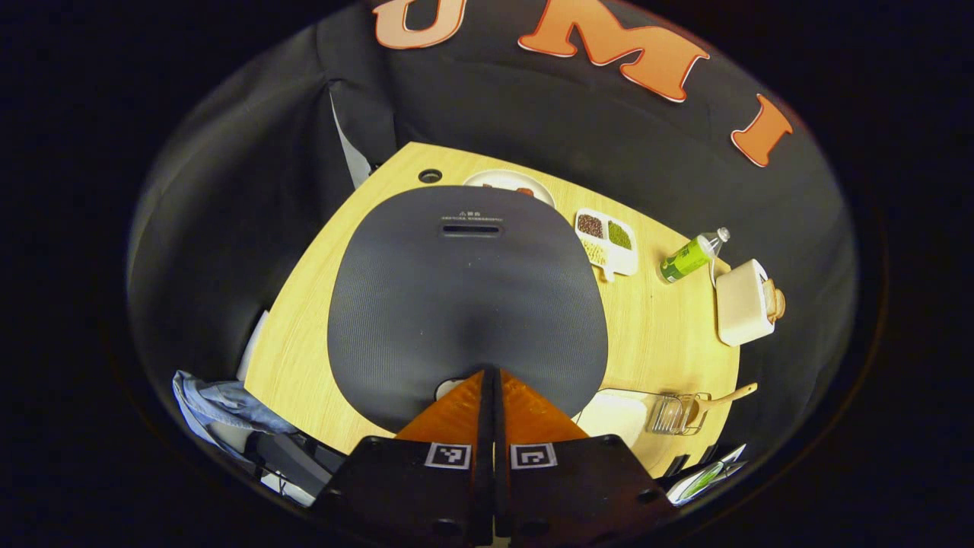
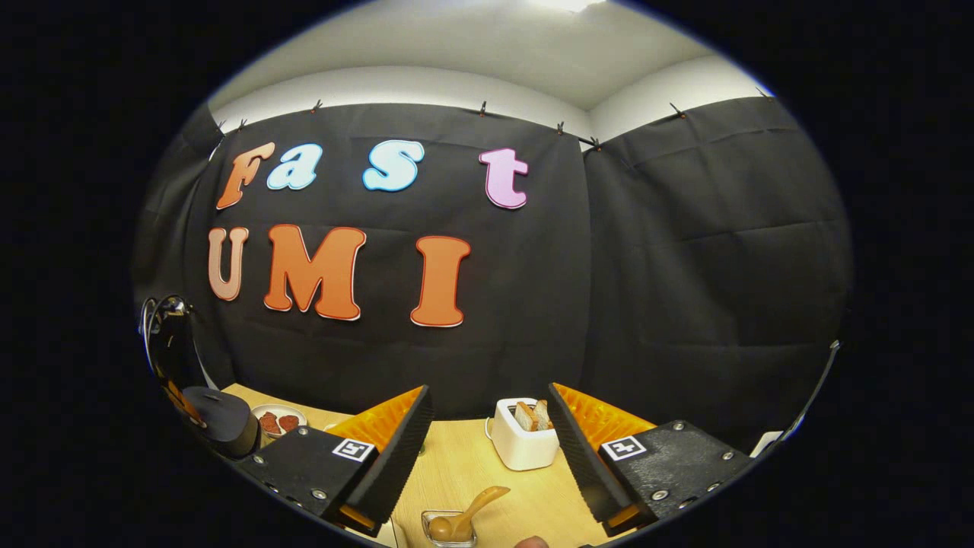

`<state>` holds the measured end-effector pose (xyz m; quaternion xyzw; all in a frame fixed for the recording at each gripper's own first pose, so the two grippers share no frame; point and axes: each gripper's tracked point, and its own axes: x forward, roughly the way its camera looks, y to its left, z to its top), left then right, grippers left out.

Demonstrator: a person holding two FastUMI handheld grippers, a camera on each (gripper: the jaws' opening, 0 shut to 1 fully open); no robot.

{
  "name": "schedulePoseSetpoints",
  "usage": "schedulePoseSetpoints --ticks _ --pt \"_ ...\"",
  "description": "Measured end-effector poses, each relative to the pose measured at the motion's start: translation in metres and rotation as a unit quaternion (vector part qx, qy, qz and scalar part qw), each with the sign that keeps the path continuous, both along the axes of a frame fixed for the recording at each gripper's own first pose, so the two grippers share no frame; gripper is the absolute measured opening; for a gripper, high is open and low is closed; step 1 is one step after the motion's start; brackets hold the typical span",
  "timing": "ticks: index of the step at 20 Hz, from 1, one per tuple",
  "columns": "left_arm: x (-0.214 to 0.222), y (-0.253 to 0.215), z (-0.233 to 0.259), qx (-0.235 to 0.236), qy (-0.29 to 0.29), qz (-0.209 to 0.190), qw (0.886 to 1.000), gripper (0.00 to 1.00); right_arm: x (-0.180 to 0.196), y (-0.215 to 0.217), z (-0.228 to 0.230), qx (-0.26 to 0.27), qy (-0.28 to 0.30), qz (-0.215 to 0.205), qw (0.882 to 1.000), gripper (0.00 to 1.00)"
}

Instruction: Close the left gripper, press the button to open the rice cooker; take a wooden spoon from the chopstick holder with the right hand, scoop a spoonful of rice and pour it into the rice cooker, then put the wooden spoon back into the chopstick holder.

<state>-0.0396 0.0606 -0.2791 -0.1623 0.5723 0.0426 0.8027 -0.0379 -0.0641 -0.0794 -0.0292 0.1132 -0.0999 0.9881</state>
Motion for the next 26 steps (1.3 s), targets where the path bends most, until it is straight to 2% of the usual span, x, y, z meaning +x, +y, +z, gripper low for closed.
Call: schedulePoseSetpoints --ticks 5,6,7,9,10,11,12,14,15,17,20,22,23,25,26 --pt "0.016 0.007 0.033 0.062 -0.084 -0.015 0.994 0.06 0.002 0.001 -0.027 0.035 0.036 0.005 0.999 0.94" --pt "0.018 0.008 0.037 0.072 -0.096 -0.014 0.993 0.02 0.003 0.001 -0.034 0.044 0.046 0.005 0.998 0.93" --pt "0.019 0.008 0.041 0.079 -0.109 -0.012 0.991 0.06 0.005 0.001 -0.042 0.053 0.057 0.006 0.997 0.93" --pt "0.025 0.008 0.051 0.094 -0.139 -0.006 0.986 0.02 0.005 0.000 -0.059 0.070 0.080 0.007 0.994 0.92" --pt "0.029 0.011 0.057 0.106 -0.158 -0.004 0.982 0.06 0.004 -0.002 -0.067 0.075 0.092 0.008 0.993 0.91" --pt "0.034 0.014 0.065 0.121 -0.179 -0.003 0.976 0.02 0.003 -0.002 -0.077 0.080 0.105 0.008 0.991 0.91" --pt "0.039 0.017 0.075 0.137 -0.200 -0.003 0.970 0.06 0.002 -0.002 -0.085 0.085 0.118 0.009 0.989 0.94" --pt "0.047 0.023 0.094 0.166 -0.242 0.001 0.956 0.06 0.000 -0.002 -0.102 0.096 0.141 0.013 0.985 0.90" --pt "0.053 0.025 0.102 0.175 -0.267 0.008 0.948 0.02 -0.002 -0.002 -0.109 0.101 0.150 0.012 0.983 0.90" --pt "0.054 0.030 0.110 0.185 -0.287 0.027 0.940 0.07 -0.003 -0.002 -0.123 0.112 0.168 0.009 0.979 0.90" --pt "0.050 0.035 0.121 0.193 -0.317 0.050 0.927 0.19 -0.001 -0.008 -0.148 0.124 0.192 0.010 0.973 0.90" --pt "0.048 0.041 0.141 0.214 -0.351 0.049 0.910 0.48 -0.002 -0.007 -0.163 0.135 0.211 0.007 0.968 0.90" --pt "0.046 0.040 0.147 0.220 -0.362 0.044 0.905 0.48 -0.003 -0.007 -0.172 0.145 0.224 0.002 0.964 0.90" --pt "0.042 0.036 0.152 0.230 -0.371 0.037 0.899 0.77 -0.008 -0.004 -0.190 0.168 0.251 -0.005 0.953 0.89" --pt "0.038 0.035 0.152 0.235 -0.373 0.035 0.897 0.78 -0.010 -0.005 -0.199 0.176 0.263 -0.014 0.949 0.89"
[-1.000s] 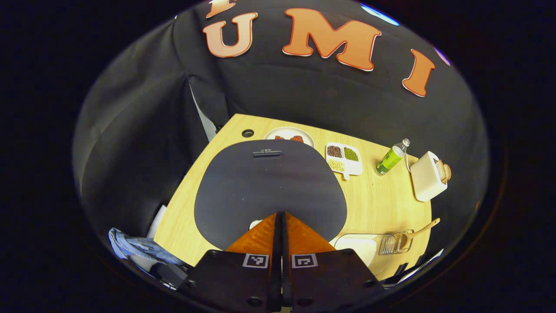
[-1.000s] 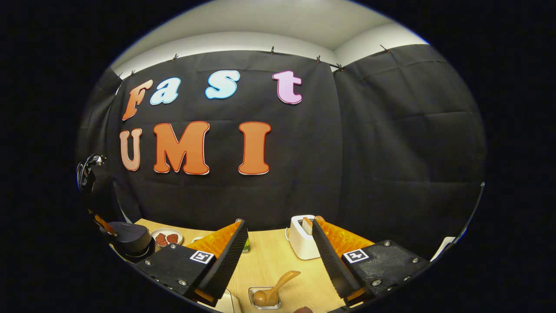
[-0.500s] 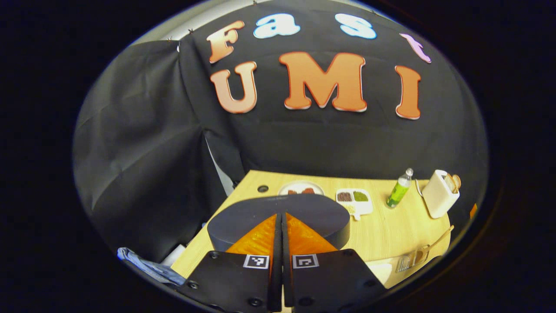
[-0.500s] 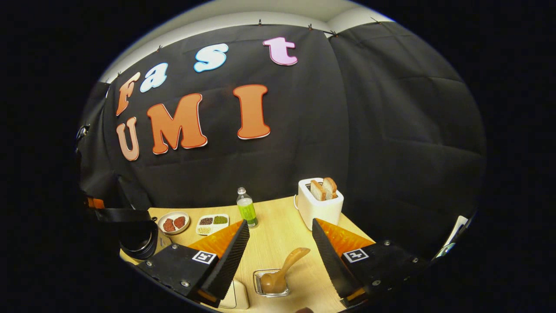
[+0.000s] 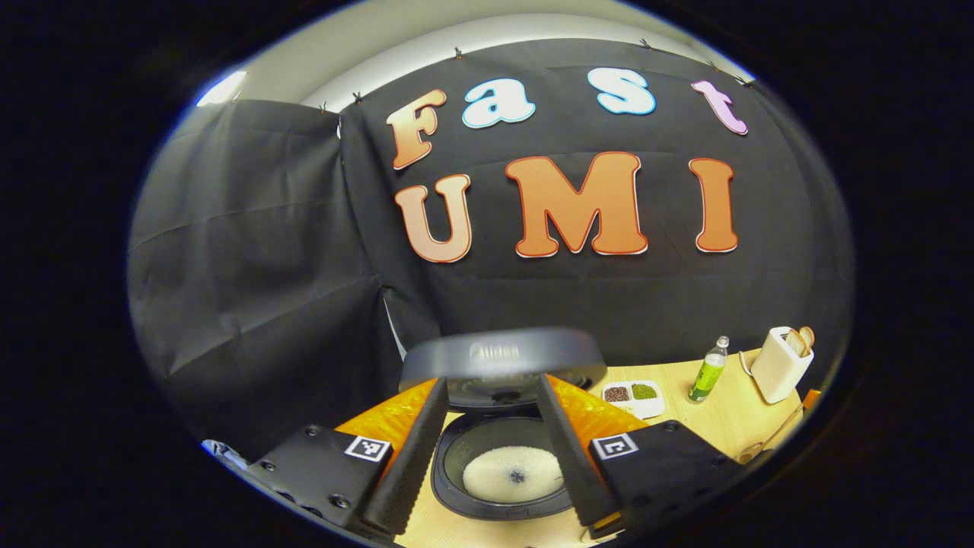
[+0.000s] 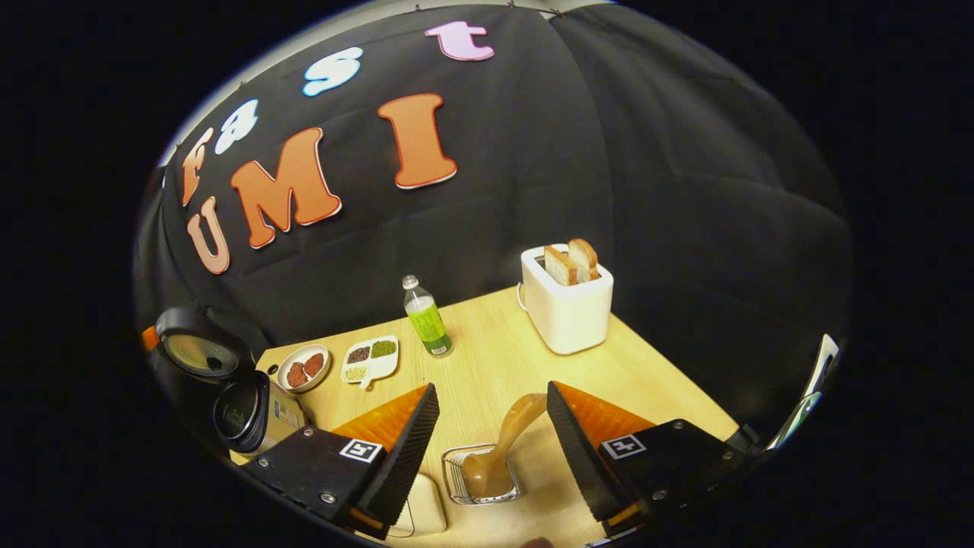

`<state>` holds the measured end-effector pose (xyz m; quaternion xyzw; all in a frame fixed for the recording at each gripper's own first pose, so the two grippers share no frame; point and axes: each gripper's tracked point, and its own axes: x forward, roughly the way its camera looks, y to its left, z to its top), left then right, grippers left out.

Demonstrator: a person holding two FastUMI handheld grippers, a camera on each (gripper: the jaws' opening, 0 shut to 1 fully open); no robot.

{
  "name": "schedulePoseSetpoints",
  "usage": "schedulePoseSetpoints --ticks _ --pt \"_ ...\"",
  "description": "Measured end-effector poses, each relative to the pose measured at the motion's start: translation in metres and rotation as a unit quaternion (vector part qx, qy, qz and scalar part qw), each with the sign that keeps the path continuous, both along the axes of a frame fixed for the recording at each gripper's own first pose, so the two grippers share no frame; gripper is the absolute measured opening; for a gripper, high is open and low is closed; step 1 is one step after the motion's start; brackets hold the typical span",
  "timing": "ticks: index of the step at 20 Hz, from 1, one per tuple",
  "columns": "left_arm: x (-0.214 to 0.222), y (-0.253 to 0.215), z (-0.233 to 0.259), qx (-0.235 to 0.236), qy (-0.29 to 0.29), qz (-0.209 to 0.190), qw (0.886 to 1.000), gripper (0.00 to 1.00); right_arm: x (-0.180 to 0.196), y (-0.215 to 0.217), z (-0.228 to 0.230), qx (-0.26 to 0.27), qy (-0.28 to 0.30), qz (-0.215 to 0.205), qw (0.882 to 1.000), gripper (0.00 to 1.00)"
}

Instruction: Close the left gripper, press the button to open the rice cooker; take a wooden spoon from the chopstick holder with the right hand, scoop a spoonful of rice and pour it into the rice cooker, then put the wooden spoon back into the chopstick holder.

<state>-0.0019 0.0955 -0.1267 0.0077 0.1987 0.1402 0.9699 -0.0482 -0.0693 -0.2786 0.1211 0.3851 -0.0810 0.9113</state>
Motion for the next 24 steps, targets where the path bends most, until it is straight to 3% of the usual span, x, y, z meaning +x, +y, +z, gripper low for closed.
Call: schedulePoseSetpoints --ticks 1,2,5,8,16,20,22,24 --pt "-0.002 -0.002 0.003 0.005 -0.004 -0.002 1.000 0.88 -0.002 -0.003 -0.008 0.006 0.012 -0.008 1.000 0.89" --pt "-0.004 -0.004 0.007 0.011 -0.011 -0.003 1.000 0.85 -0.003 -0.004 -0.016 0.012 0.023 -0.014 1.000 0.89" --pt "-0.012 -0.001 0.019 0.047 -0.025 -0.002 0.999 0.94 -0.012 -0.002 -0.042 0.032 0.058 -0.017 0.998 0.87" --pt "-0.017 -0.005 0.027 0.072 -0.035 -0.009 0.997 0.94 -0.016 0.004 -0.066 0.053 0.086 -0.014 0.995 0.81" --pt "-0.033 0.003 0.024 0.075 -0.019 0.002 0.997 0.95 -0.017 0.017 -0.101 0.079 0.137 -0.016 0.987 0.51" --pt "-0.036 0.007 0.022 0.071 -0.014 0.000 0.997 1.00 -0.018 0.018 -0.110 0.085 0.149 -0.029 0.985 0.34" --pt "-0.036 0.008 0.021 0.070 -0.014 -0.003 0.997 0.87 -0.021 0.016 -0.109 0.082 0.151 -0.037 0.984 0.23" --pt "-0.035 0.007 0.021 0.069 -0.015 -0.008 0.997 0.95 -0.022 0.017 -0.108 0.094 0.150 -0.053 0.983 0.18"
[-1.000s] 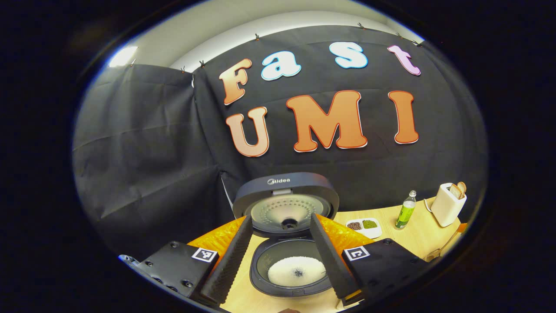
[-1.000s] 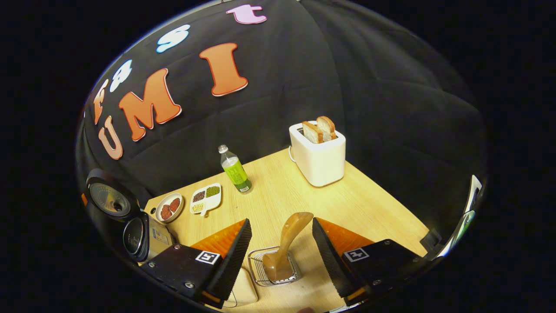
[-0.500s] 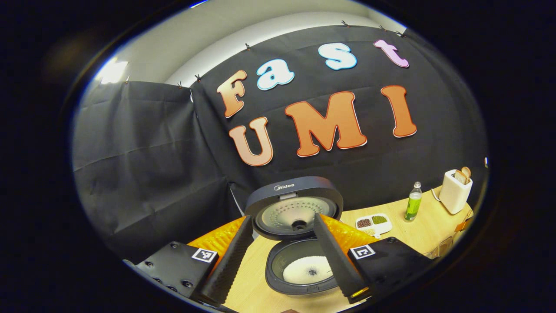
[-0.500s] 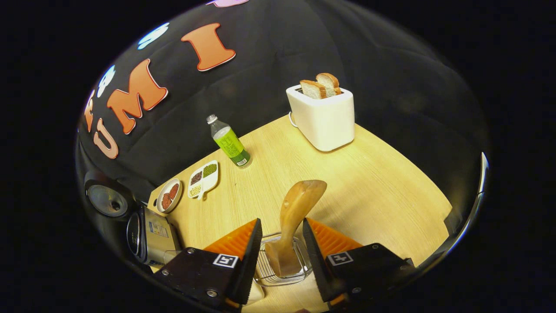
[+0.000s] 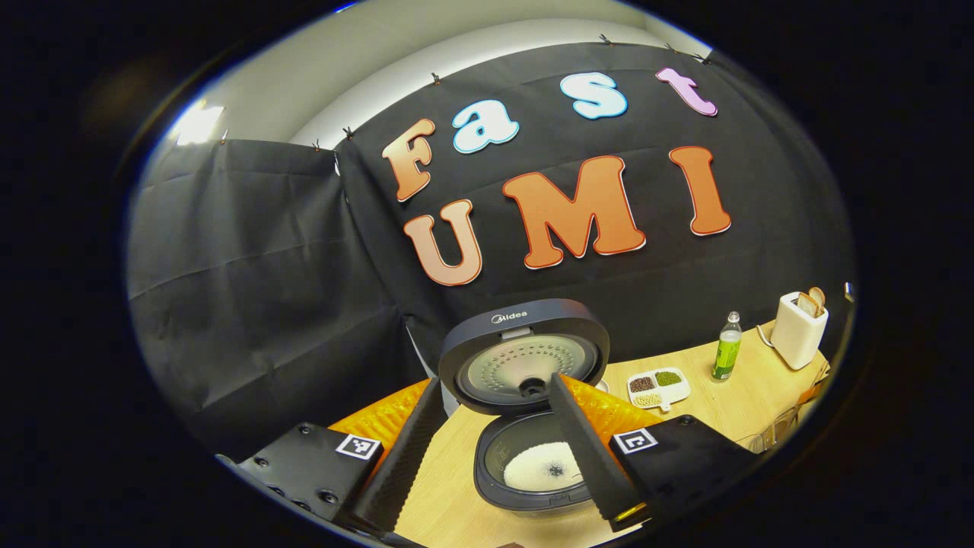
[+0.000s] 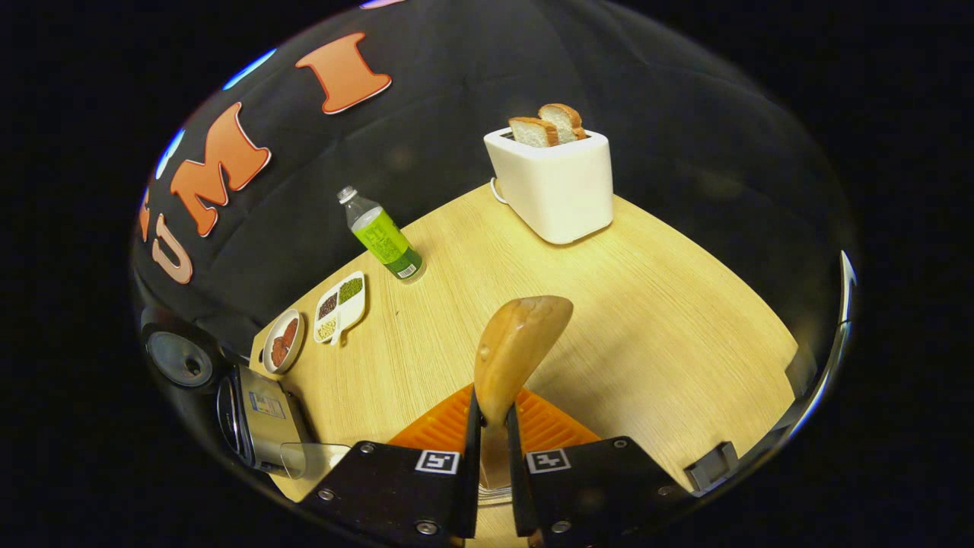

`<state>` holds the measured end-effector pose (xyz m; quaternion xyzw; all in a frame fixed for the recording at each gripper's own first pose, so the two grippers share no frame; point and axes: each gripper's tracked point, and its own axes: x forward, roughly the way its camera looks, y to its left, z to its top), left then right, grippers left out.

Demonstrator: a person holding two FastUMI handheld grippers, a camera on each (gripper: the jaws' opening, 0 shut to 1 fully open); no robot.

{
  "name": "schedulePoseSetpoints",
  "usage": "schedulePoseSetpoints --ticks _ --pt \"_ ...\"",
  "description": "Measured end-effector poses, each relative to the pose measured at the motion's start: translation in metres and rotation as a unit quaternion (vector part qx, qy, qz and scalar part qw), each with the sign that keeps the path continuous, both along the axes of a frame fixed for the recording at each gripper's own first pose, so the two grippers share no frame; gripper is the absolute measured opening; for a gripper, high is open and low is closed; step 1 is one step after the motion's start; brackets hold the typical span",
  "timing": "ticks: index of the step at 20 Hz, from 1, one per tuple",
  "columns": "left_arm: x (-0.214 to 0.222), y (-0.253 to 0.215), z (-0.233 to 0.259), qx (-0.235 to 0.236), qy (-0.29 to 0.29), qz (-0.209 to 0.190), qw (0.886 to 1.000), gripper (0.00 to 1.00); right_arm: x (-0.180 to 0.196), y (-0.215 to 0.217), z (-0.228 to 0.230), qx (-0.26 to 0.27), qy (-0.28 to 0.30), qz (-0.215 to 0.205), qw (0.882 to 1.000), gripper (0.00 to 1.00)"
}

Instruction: Close the left gripper, press the button to open the rice cooker; take a wooden spoon from the chopstick holder with the right hand, scoop a spoonful of rice and pour it into the rice cooker, then put the wooden spoon back into the chopstick holder.

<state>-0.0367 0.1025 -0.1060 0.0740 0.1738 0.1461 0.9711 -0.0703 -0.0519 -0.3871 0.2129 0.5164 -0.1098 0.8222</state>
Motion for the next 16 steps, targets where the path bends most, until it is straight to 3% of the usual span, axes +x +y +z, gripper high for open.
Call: schedulePoseSetpoints --ticks 2,4,6,7,8,16 --pt "0.002 -0.001 -0.004 -0.002 0.002 -0.005 1.000 0.87 -0.006 -0.001 0.002 0.000 -0.003 -0.013 1.000 0.16" --pt "0.004 -0.004 -0.010 -0.009 0.007 -0.013 1.000 0.87 -0.012 0.000 0.006 0.001 -0.008 -0.020 1.000 0.15" --pt "0.006 -0.004 -0.015 -0.015 0.011 -0.017 1.000 1.00 -0.017 0.002 0.009 0.003 -0.011 -0.020 1.000 0.15" --pt "0.008 -0.006 -0.017 -0.020 0.012 -0.020 1.000 0.87 -0.020 0.002 0.010 0.001 -0.011 -0.021 1.000 0.16" --pt "0.009 -0.006 -0.020 -0.024 0.013 -0.022 0.999 0.95 -0.021 0.003 0.011 0.000 -0.011 -0.025 1.000 0.15" --pt "0.019 -0.007 -0.022 -0.021 0.003 -0.048 0.999 0.95 -0.025 0.003 0.024 -0.023 -0.015 -0.051 0.998 0.11"
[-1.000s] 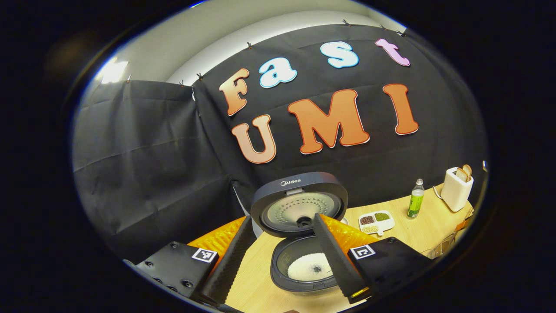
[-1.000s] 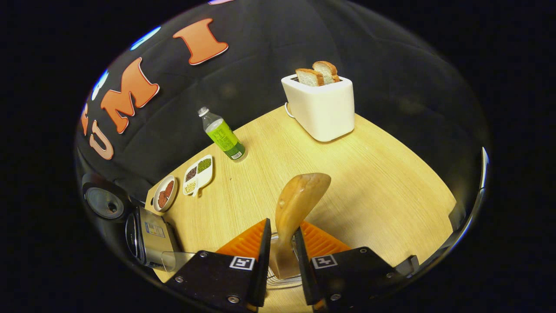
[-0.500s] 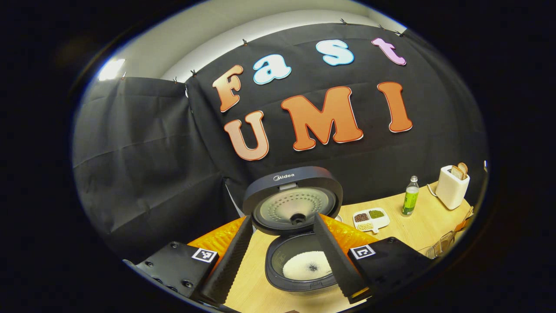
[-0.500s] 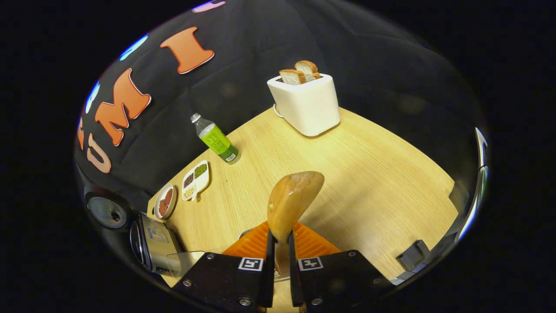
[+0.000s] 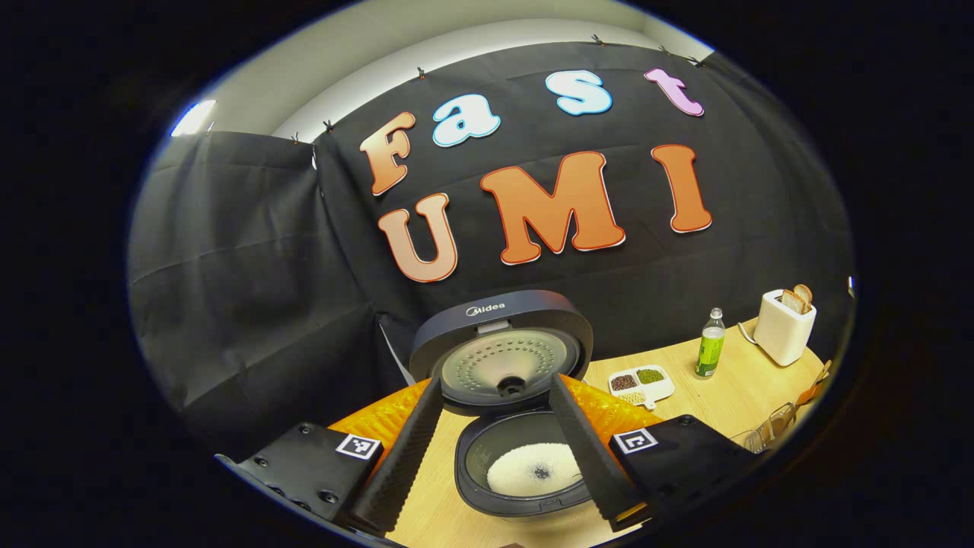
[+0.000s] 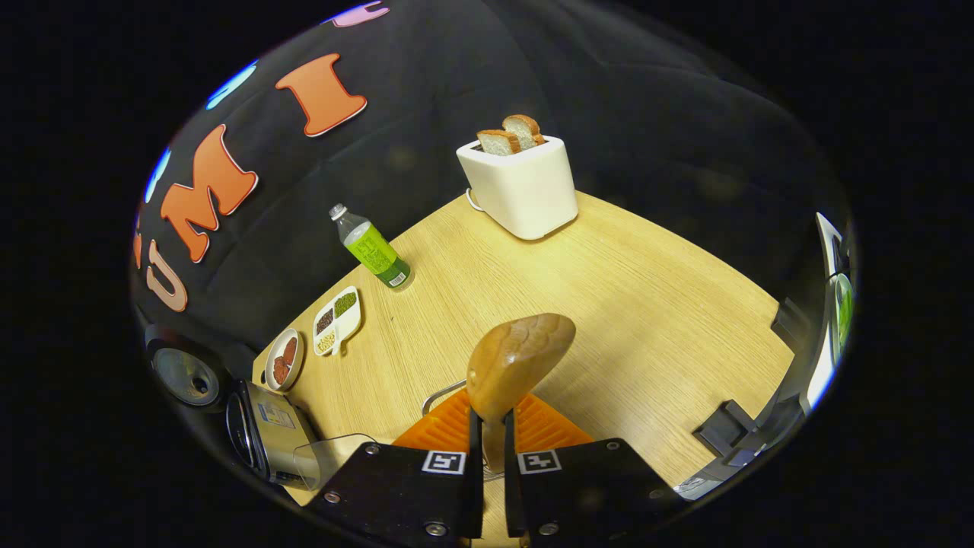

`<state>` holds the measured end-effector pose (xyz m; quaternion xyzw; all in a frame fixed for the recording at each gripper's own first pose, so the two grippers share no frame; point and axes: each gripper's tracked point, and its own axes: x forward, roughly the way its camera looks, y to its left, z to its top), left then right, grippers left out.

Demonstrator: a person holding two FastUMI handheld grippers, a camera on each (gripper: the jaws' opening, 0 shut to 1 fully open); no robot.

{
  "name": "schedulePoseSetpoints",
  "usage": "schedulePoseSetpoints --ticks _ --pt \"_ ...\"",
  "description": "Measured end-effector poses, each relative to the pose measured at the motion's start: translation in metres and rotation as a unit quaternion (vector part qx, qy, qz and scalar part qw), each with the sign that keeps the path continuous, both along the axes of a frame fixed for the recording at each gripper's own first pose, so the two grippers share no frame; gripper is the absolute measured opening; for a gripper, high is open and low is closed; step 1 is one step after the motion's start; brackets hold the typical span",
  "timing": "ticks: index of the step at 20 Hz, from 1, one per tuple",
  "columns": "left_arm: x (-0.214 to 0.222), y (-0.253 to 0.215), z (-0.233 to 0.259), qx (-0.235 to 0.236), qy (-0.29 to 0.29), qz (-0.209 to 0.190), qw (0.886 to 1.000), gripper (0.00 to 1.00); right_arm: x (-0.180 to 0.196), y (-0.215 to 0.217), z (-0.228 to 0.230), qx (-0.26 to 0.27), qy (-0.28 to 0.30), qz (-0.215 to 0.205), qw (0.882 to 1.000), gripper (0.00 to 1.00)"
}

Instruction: Close the left gripper, press the button to open the rice cooker; take a wooden spoon from the chopstick holder with the right hand, scoop a spoonful of rice and pour it into the rice cooker, then put the wooden spoon back into the chopstick holder.

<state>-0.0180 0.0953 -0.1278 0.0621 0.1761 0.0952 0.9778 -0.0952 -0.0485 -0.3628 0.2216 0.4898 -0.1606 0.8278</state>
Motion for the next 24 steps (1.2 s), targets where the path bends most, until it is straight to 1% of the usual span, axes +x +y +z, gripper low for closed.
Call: schedulePoseSetpoints --ticks 1,4,6,7,8,9,12,13,14,18,19,20,21,22,23,24 --pt "0.000 0.001 -0.001 -0.002 -0.001 -0.003 1.000 0.95 0.001 -0.001 0.005 -0.002 -0.004 -0.002 1.000 0.09" --pt "0.004 0.004 -0.005 -0.008 -0.001 -0.009 1.000 0.95 0.005 -0.004 0.024 -0.011 -0.023 -0.008 1.000 0.09" --pt "0.008 0.011 -0.001 -0.009 -0.011 -0.010 1.000 0.95 0.007 -0.002 0.037 -0.001 -0.034 -0.011 0.999 0.09" --pt "0.012 0.015 0.001 -0.015 -0.019 -0.009 1.000 0.87 0.006 -0.001 0.044 0.002 -0.038 -0.015 0.999 0.09" --pt "0.013 0.019 0.003 -0.021 -0.025 -0.012 0.999 0.87 0.007 -0.004 0.051 -0.001 -0.044 -0.016 0.999 0.10" --pt "0.017 0.019 0.005 -0.031 -0.031 -0.018 0.999 1.00 0.008 -0.004 0.060 -0.004 -0.053 -0.016 0.998 0.09" --pt "0.023 0.023 0.004 -0.046 -0.035 -0.027 0.998 1.00 0.019 0.005 0.093 0.004 -0.087 -0.015 0.996 0.09" --pt "0.024 0.025 0.004 -0.050 -0.038 -0.027 0.998 0.94 0.018 0.012 0.101 0.010 -0.094 -0.011 0.996 0.09" --pt "0.026 0.025 0.005 -0.056 -0.042 -0.029 0.997 1.00 0.021 0.021 0.108 0.017 -0.100 -0.003 0.995 0.09" --pt "0.029 0.032 0.001 -0.066 -0.045 -0.035 0.996 1.00 0.021 0.072 0.126 0.033 -0.115 0.050 0.992 0.09" --pt "0.029 0.034 -0.001 -0.068 -0.043 -0.038 0.996 0.94 0.018 0.085 0.122 0.027 -0.113 0.066 0.991 0.09" --pt "0.030 0.035 -0.004 -0.069 -0.041 -0.040 0.996 1.00 0.018 0.096 0.115 0.020 -0.108 0.083 0.990 0.09" --pt "0.030 0.039 -0.006 -0.069 -0.038 -0.041 0.996 1.00 0.014 0.107 0.108 0.015 -0.103 0.098 0.990 0.09" --pt "0.028 0.039 -0.008 -0.070 -0.035 -0.043 0.996 0.94 0.011 0.115 0.101 0.010 -0.098 0.108 0.989 0.09" --pt "0.027 0.042 -0.009 -0.070 -0.034 -0.044 0.996 0.94 0.006 0.120 0.094 0.002 -0.091 0.116 0.989 0.09" --pt "0.027 0.043 -0.011 -0.070 -0.033 -0.047 0.996 1.00 0.003 0.123 0.087 -0.011 -0.083 0.125 0.989 0.09"
